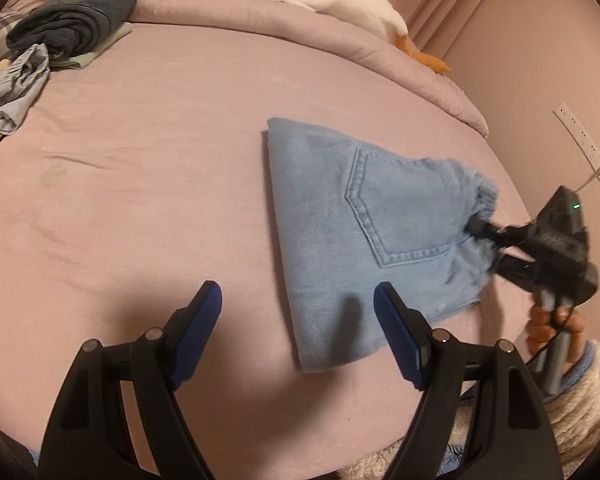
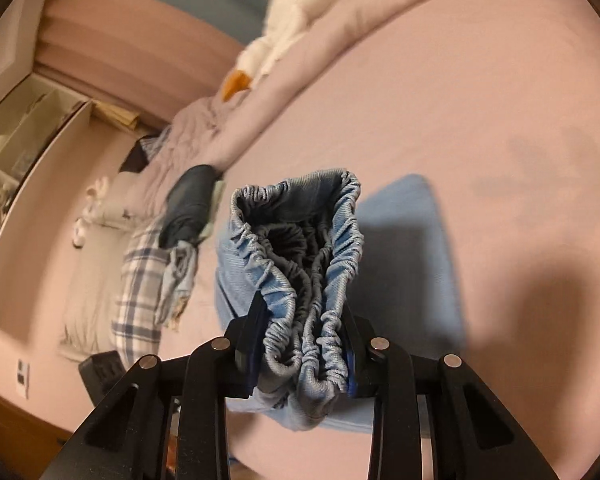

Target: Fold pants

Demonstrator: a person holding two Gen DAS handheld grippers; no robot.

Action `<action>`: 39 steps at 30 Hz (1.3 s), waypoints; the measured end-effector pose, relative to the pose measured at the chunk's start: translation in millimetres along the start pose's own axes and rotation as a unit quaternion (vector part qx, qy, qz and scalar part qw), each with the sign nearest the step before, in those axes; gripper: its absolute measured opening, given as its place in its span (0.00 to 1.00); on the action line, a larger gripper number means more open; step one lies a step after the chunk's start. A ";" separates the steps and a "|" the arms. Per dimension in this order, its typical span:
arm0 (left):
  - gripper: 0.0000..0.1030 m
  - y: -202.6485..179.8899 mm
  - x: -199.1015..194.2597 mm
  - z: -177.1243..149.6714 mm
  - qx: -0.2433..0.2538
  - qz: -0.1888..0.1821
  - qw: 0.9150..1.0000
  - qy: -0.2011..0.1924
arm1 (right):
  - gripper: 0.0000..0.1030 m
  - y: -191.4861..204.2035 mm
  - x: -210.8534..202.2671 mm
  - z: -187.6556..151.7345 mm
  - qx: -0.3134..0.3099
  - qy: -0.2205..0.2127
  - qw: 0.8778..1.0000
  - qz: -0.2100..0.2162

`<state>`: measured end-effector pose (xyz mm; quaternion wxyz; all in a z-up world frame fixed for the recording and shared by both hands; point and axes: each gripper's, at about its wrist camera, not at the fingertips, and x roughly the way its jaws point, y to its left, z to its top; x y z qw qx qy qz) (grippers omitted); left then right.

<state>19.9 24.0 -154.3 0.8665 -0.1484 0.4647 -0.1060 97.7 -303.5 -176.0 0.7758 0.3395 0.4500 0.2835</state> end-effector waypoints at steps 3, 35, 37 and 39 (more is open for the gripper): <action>0.76 -2.0 2.7 -1.1 0.006 0.004 1.000 0.008 | 0.32 -22.3 14.7 -2.1 0.011 0.006 0.999 -0.045; 0.47 -55.0 92.2 64.5 0.072 0.024 0.996 0.040 | 0.22 52.0 44.3 12.0 -0.234 -0.048 0.950 -0.200; 0.47 -55.5 95.7 62.5 0.084 0.030 0.995 0.040 | 0.20 47.3 47.0 13.9 -0.219 -0.031 0.955 -0.198; 0.47 -55.2 95.1 62.7 0.085 0.031 0.995 0.040 | 0.20 49.4 51.1 10.9 -0.232 -0.026 0.950 -0.209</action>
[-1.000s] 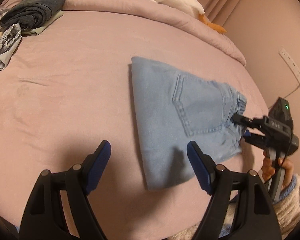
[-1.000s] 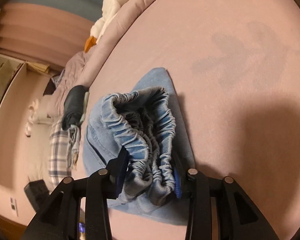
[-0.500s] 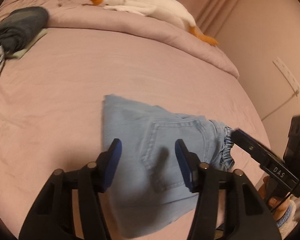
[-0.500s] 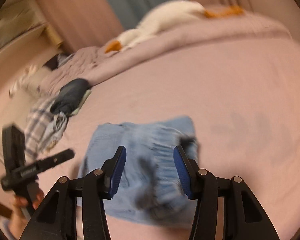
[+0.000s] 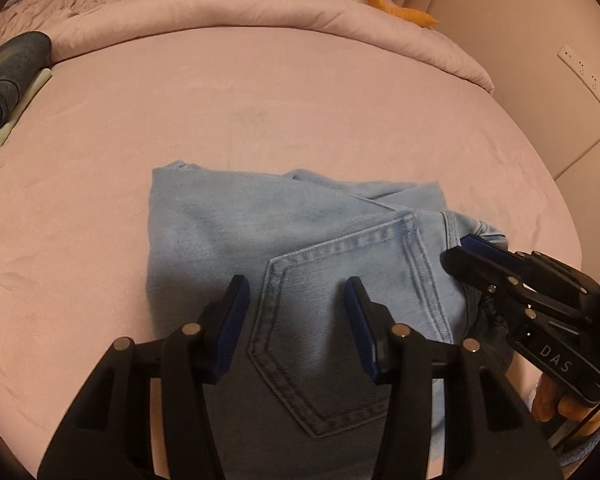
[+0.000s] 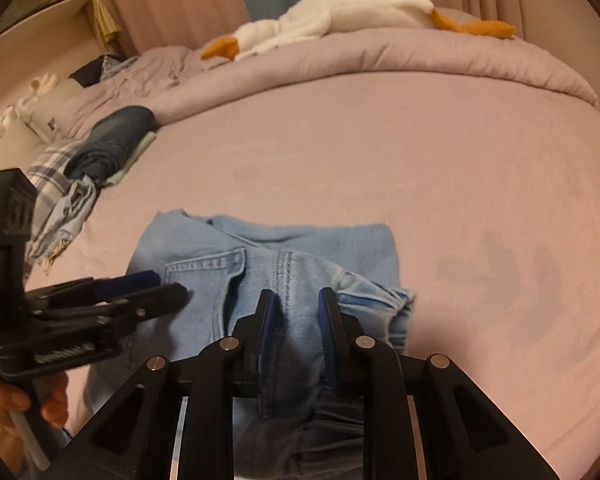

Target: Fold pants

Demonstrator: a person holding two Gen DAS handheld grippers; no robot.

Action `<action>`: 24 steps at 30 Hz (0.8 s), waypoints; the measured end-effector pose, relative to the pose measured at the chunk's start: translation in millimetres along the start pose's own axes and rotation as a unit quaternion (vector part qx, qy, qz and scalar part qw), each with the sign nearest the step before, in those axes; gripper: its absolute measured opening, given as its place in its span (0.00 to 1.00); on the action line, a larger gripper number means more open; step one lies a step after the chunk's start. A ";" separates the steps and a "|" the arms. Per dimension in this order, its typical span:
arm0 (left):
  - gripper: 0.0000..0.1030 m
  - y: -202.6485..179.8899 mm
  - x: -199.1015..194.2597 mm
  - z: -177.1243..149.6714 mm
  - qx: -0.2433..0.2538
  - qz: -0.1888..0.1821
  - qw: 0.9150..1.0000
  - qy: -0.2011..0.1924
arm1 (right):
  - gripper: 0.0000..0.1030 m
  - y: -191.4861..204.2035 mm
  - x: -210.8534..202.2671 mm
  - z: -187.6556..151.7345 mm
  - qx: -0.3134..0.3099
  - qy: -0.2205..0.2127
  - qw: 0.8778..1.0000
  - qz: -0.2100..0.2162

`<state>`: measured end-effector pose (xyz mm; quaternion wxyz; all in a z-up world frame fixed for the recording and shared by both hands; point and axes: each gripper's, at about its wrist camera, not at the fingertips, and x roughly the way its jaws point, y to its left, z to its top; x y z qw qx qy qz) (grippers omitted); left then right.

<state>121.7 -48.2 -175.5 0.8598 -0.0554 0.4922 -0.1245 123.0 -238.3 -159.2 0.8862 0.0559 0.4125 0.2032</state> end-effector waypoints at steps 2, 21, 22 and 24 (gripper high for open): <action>0.47 3.8 -2.6 0.3 -0.009 -0.006 1.000 0.001 | 0.20 4.8 -0.7 -0.9 -0.010 -0.003 1.000 -0.009; 0.48 3.5 -30.6 -55.0 -0.005 -0.003 1.000 -0.015 | 0.21 14.2 -16.2 -47.9 -0.026 0.008 0.998 0.049; 0.48 3.6 -31.8 -57.0 -0.003 -0.003 1.000 -0.017 | 0.21 14.9 -16.9 -47.1 -0.024 0.008 0.999 0.046; 0.48 6.1 -33.2 -61.8 -0.003 -0.005 1.000 -0.020 | 0.21 17.2 -19.3 -44.2 -0.028 0.016 0.999 0.043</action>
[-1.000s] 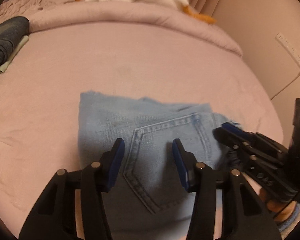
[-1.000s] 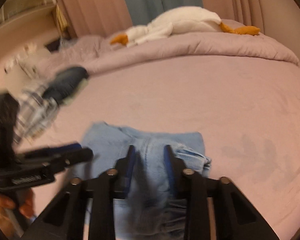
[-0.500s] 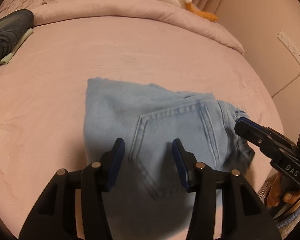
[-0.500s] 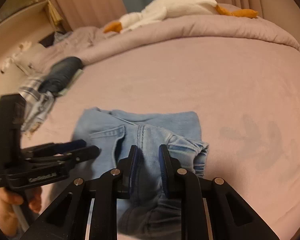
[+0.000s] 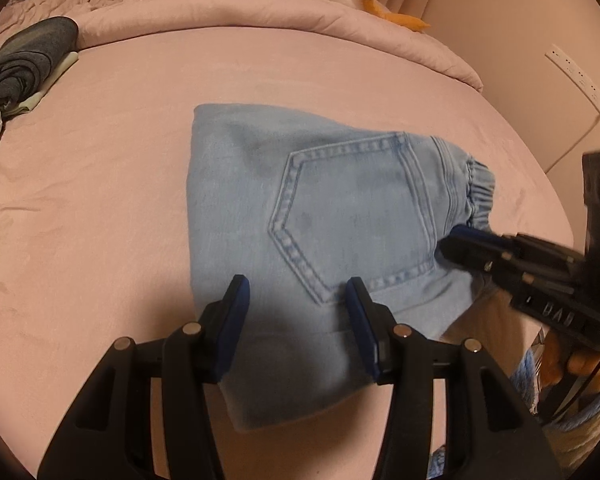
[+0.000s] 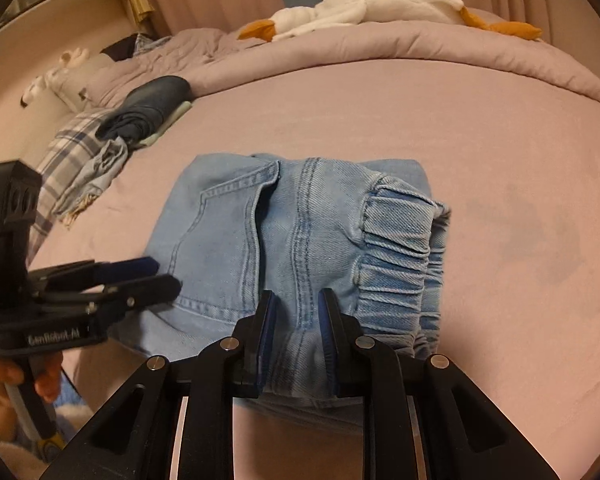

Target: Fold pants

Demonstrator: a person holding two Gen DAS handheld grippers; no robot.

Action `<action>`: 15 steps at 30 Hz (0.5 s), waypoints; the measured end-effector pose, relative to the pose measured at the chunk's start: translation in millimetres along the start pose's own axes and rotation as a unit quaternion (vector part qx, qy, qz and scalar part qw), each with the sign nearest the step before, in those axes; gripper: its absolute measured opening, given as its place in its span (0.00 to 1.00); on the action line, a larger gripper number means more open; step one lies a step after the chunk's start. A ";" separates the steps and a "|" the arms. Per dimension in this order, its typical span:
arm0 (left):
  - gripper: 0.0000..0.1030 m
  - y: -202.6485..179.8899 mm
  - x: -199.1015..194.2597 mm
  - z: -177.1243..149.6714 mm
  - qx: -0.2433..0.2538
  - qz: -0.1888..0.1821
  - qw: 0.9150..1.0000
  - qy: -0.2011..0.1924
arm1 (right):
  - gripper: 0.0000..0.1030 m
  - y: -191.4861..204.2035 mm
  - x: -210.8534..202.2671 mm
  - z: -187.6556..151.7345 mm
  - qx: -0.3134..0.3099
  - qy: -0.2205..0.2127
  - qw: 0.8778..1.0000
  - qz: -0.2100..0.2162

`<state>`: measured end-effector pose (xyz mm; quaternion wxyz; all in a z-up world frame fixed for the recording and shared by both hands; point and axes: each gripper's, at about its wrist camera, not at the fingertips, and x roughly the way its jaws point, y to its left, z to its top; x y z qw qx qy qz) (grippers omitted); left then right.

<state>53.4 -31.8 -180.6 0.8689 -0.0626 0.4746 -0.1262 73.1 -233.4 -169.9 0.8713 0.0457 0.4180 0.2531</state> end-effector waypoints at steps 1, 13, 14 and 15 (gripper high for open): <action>0.48 1.8 -1.1 -2.8 -0.003 -0.002 1.000 -0.002 | 0.21 -0.1 -1.3 1.7 -0.001 0.004 1.000 0.000; 0.48 7.8 -12.5 -16.1 -0.012 -0.016 1.000 -0.022 | 0.29 28.5 -5.4 33.3 -0.004 -0.024 0.999 0.022; 0.48 9.2 -13.8 -17.2 -0.012 -0.018 1.000 -0.023 | 0.30 30.7 -1.3 36.4 -0.005 -0.022 1.000 0.014; 0.48 11.3 -15.1 -18.0 -0.015 -0.022 0.999 -0.023 | 0.30 32.7 5.6 39.9 -0.003 -0.016 1.000 0.004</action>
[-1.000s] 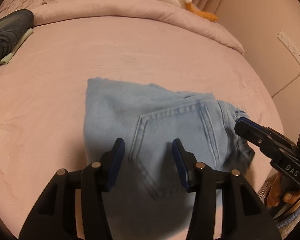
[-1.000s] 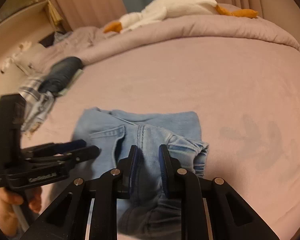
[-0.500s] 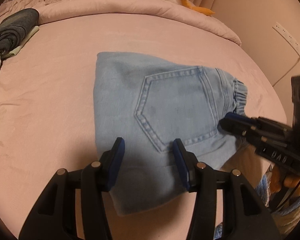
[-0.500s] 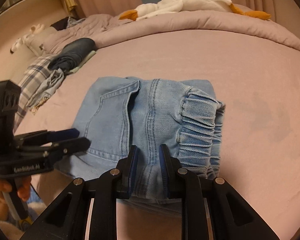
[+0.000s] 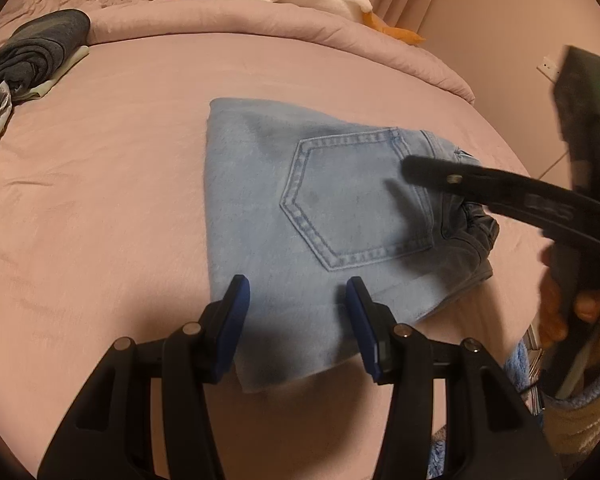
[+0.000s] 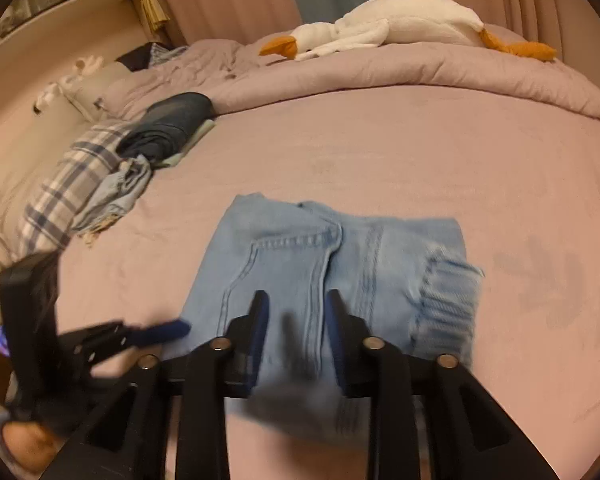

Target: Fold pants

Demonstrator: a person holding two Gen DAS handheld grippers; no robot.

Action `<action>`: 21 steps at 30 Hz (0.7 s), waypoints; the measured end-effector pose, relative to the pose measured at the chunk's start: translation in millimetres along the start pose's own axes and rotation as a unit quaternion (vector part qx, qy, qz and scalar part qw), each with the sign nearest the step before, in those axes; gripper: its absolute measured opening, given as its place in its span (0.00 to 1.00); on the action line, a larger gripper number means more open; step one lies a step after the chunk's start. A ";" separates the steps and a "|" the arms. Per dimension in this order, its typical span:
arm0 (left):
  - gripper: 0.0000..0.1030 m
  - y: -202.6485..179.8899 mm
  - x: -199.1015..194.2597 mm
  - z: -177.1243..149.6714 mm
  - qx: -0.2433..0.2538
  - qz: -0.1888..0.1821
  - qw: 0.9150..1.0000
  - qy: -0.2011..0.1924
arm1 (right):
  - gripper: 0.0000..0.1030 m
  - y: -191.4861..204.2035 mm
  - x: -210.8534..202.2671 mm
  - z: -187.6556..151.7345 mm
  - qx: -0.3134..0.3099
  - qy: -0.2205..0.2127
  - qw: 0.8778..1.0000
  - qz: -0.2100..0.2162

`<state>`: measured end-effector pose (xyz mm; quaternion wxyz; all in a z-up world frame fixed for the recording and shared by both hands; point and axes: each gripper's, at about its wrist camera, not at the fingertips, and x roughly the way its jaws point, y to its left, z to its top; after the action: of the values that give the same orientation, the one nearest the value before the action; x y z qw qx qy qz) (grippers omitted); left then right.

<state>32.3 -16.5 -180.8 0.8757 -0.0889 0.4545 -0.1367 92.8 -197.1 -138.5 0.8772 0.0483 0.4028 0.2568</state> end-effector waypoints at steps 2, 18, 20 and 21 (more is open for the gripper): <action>0.48 3.8 -2.7 -1.7 -0.005 -0.006 1.000 0.000 | 0.30 0.1 10.4 1.3 0.005 0.011 1.000 -0.009; 0.54 54.8 -26.0 0.4 -0.125 -0.076 0.989 -0.029 | 0.36 25.8 37.3 14.0 -0.008 0.062 0.997 -0.035; 0.60 59.5 -21.6 3.9 -0.143 -0.098 0.985 -0.026 | 0.37 25.2 42.4 13.5 -0.002 0.063 0.997 -0.038; 0.60 60.6 -16.8 5.4 -0.150 -0.104 0.983 -0.020 | 0.37 24.9 45.4 12.0 -0.005 0.067 0.997 -0.042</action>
<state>37.1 46.4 -181.7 0.8425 -0.2686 0.4404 -0.1551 116.0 -151.9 -154.2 0.8586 0.0095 0.4611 0.2240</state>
